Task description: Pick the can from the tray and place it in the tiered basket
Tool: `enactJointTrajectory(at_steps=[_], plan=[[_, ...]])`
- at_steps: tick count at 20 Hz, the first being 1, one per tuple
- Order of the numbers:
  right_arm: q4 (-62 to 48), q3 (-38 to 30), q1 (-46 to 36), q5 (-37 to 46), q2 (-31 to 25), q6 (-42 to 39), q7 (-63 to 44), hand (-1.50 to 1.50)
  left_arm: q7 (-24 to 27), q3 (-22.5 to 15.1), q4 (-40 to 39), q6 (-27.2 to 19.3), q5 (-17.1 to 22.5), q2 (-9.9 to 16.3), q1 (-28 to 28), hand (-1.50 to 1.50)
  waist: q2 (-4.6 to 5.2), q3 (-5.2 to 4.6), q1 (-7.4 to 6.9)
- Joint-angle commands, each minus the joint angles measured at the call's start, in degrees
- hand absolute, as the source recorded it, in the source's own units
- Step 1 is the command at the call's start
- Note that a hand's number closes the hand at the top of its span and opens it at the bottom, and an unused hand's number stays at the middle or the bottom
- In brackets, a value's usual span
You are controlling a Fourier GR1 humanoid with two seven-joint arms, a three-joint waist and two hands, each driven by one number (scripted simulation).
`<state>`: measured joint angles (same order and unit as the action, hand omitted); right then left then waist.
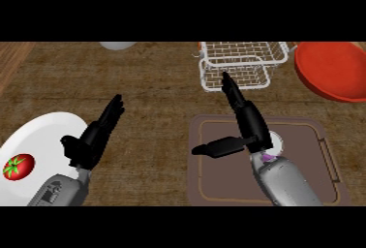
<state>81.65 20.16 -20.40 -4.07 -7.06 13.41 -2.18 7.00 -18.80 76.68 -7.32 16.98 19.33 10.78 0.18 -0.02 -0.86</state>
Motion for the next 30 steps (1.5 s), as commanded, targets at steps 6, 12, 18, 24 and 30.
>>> enactJointTrajectory(at_steps=[6, 12, 18, 24, 30], plan=[[14.6, 3.8, -8.1, 11.7, -14.9, -6.1, -19.7, -1.50, -0.8, 2.0, -0.5, 2.4, 0.8, 1.0, -0.4, 0.00, -1.04, -0.23, 2.26], [16.0, 10.6, -12.7, 17.7, -30.5, -24.4, -33.2, -1.50, 0.9, 0.9, -1.0, 1.0, -0.5, -0.4, -2.9, 0.00, -1.40, -0.48, 2.40], [26.4, 12.5, -18.5, 8.9, -36.0, -43.5, -48.4, -1.50, 2.0, 1.7, -2.5, 0.9, -1.3, -0.4, -2.2, 0.00, -0.98, -0.31, 2.48], [32.4, 12.3, -21.8, 2.4, -30.0, -45.5, -68.0, -1.50, -0.7, 1.8, 2.0, 2.1, -1.1, -0.3, -3.1, 0.00, -0.60, -0.10, 0.79], [34.0, 14.2, -18.4, 9.7, -29.3, -39.5, -68.5, -1.50, 2.4, 3.2, -3.7, 3.3, -2.0, -2.0, -1.9, 0.00, -0.34, -0.06, 1.12]])
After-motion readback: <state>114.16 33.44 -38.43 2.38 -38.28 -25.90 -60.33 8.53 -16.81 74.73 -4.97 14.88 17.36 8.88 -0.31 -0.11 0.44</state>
